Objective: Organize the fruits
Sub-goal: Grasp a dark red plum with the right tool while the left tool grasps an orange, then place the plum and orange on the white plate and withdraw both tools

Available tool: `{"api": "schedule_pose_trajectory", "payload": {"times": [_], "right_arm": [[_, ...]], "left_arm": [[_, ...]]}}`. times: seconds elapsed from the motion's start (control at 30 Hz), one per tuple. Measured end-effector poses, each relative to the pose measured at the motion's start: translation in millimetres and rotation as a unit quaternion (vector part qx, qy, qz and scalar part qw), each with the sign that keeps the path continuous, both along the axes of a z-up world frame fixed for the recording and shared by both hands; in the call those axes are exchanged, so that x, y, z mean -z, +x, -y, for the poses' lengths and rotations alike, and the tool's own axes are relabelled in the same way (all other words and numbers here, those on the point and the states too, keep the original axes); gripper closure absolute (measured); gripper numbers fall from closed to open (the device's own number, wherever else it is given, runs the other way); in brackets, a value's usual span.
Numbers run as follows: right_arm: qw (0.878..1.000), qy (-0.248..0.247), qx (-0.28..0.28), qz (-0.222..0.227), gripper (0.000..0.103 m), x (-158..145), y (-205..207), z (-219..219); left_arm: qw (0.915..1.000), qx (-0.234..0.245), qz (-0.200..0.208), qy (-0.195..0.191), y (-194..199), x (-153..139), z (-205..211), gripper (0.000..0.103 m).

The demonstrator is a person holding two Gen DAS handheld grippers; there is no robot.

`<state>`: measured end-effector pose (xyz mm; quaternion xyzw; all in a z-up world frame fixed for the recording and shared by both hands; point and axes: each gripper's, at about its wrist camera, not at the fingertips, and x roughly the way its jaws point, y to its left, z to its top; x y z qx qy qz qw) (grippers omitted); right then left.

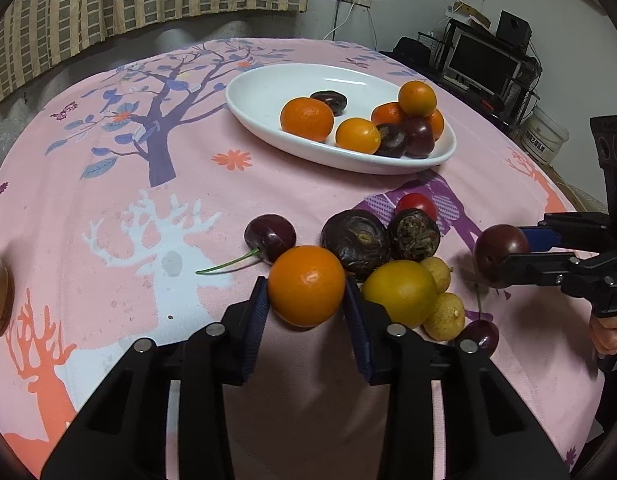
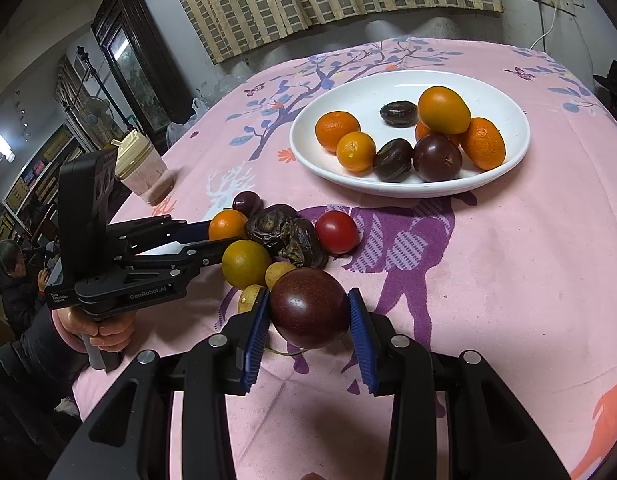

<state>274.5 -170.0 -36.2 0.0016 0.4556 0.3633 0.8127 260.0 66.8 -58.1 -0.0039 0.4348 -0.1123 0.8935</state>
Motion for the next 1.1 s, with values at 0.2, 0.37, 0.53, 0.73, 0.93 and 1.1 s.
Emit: {"api": "schedule_pose_trajectory", "payload": {"times": [0.2,0.37,0.53,0.73,0.93,1.1], "right_arm": [[1.0,-0.007,0.006,0.029,0.064,-4,-1,-1],[0.996,0.023,0.044,0.067,0.064,-19,12,5],[0.985,0.026,0.104,0.135,0.064,-39,42,-3],[0.986,0.018,0.116,0.117,0.064,-29,88,-27],[0.988,0.015,0.106,0.108,0.053,-20,103,-35],[0.987,0.024,0.087,0.133,0.023,-43,82,-28]], "left_arm": [[0.9998,-0.004,0.02,-0.003,-6,-13,-2,0.066],[0.9985,-0.009,0.051,-0.017,2,-42,-6,0.066],[0.9959,-0.013,0.086,-0.025,45,-70,8,0.066],[0.9962,-0.039,0.074,-0.023,117,-66,23,0.066],[0.9973,-0.058,0.043,0.011,149,-53,30,0.049],[0.9911,-0.089,0.097,0.019,115,-76,16,0.016]]}}
